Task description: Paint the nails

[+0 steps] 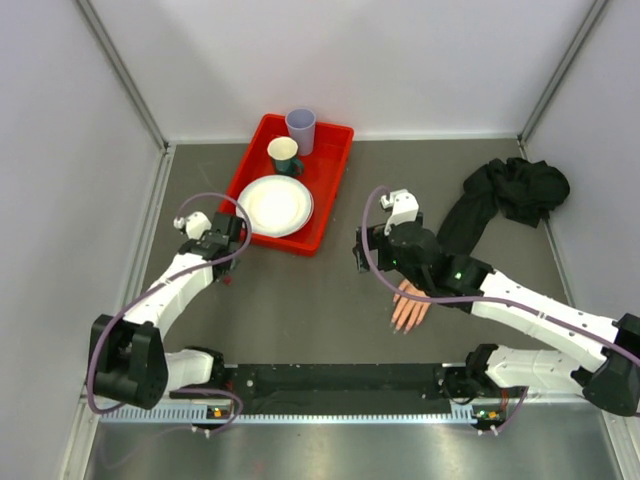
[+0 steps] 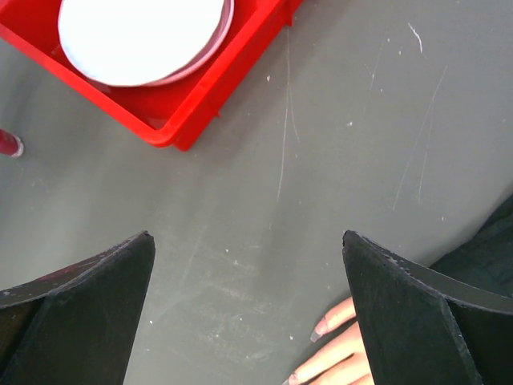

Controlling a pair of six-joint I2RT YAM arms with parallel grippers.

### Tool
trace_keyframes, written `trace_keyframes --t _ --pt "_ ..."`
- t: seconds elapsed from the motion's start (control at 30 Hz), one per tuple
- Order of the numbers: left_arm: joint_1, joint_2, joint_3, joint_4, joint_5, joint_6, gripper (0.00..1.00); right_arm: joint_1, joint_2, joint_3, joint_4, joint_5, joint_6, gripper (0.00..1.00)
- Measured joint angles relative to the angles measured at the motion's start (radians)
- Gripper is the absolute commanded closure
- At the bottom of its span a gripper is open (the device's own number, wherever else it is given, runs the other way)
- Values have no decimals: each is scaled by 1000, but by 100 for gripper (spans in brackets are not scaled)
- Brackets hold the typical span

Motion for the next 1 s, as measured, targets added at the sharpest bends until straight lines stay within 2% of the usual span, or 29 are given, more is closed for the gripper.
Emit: trace_keyframes --t 0.13,0.4,0.57,0.67,0.87,0.9,0.97,1.0 --pt "-74 0 4 -1 24 74 100 0 -1 -24 4 -19 -4 1" --pt "-370 -24 19 36 282 245 100 -25 -89 -103 2 -132 -22 1" --pt "-485 -41 19 121 430 316 100 -78 -183 -172 14 -264 -40 1" --pt "-536 8 36 155 472 350 100 -87 -210 -217 34 -339 -48 1" --pt "-667 209 165 167 447 389 100 -87 -212 -283 47 -406 -44 1" --pt "-683 237 190 168 435 390 91 -87 -213 -287 44 -406 -41 1" --pt "-711 281 230 175 406 389 80 -87 -220 -288 40 -403 -37 1" --pt "-724 294 243 176 389 387 66 -87 -227 -288 40 -399 -36 1"
